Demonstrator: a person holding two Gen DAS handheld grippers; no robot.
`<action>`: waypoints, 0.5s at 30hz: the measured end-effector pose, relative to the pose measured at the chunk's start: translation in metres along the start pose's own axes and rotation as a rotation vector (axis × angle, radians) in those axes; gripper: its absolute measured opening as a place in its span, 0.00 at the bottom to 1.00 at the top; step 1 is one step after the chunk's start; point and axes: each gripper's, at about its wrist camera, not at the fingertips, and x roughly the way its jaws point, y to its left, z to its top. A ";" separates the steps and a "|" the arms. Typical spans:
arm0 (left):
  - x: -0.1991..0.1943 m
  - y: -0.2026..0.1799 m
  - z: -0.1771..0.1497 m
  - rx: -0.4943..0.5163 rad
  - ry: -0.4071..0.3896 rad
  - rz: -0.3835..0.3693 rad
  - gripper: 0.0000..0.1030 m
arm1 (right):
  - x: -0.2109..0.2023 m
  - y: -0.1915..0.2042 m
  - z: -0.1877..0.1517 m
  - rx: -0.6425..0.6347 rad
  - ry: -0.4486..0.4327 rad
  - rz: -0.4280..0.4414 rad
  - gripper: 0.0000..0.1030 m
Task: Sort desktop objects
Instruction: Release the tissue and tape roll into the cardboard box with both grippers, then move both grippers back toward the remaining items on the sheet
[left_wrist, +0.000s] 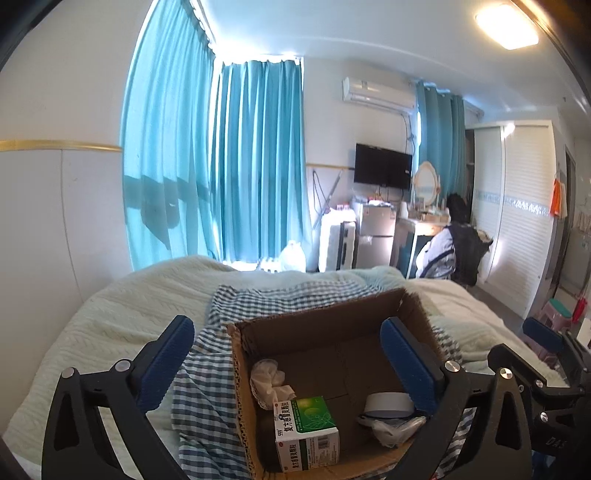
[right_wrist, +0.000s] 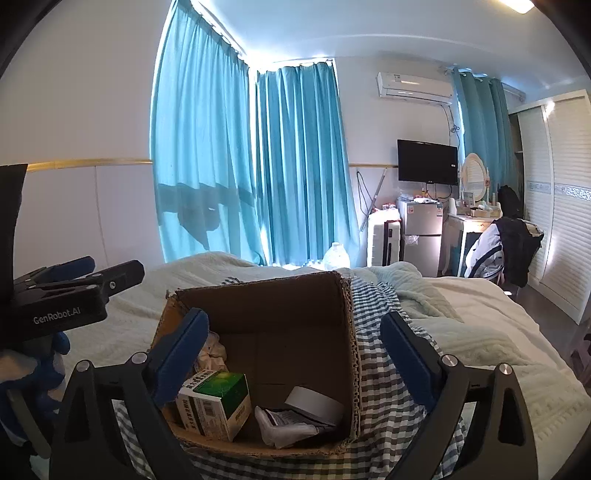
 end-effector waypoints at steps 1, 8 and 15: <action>-0.008 0.000 0.002 -0.001 -0.009 0.003 1.00 | -0.006 0.000 0.002 0.003 -0.006 -0.002 0.95; -0.063 0.001 0.012 -0.003 -0.068 0.014 1.00 | -0.064 0.003 0.017 0.004 -0.059 -0.016 1.00; -0.095 0.004 0.005 -0.027 -0.068 -0.002 1.00 | -0.107 0.002 0.013 0.004 -0.051 -0.018 1.00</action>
